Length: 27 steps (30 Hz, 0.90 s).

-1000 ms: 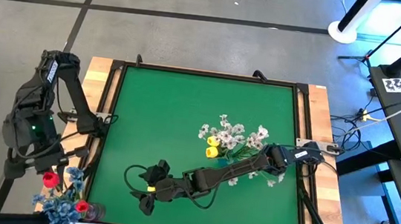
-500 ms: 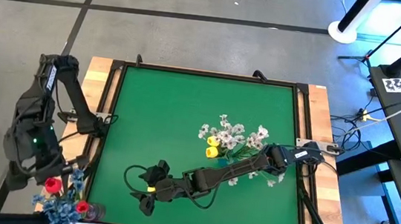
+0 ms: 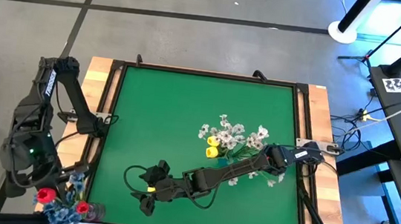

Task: Sort flowers into vase by color
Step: Put the red tulip into violet the vase

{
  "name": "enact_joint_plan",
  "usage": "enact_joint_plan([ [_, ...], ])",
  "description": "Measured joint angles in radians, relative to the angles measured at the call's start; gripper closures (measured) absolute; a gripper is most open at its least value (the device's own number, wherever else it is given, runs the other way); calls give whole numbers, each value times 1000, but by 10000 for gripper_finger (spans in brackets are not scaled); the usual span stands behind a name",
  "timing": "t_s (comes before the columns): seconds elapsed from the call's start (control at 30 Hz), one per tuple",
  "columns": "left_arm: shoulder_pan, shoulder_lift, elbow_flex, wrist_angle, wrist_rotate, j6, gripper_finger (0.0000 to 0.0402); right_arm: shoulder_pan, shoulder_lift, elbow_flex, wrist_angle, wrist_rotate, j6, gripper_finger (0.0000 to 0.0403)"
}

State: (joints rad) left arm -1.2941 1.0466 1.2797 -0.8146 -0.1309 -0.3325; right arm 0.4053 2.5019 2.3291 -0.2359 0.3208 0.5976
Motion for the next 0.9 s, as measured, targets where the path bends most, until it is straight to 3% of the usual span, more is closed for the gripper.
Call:
enact_joint_plan([
  [0.5, -36, 3, -78, 50, -44, 2, 399, 0, 0, 0, 0, 0, 0, 79],
  [0.9, -36, 2, -81, -2, -99, 2, 400, 0, 0, 0, 0, 0, 0, 79],
])
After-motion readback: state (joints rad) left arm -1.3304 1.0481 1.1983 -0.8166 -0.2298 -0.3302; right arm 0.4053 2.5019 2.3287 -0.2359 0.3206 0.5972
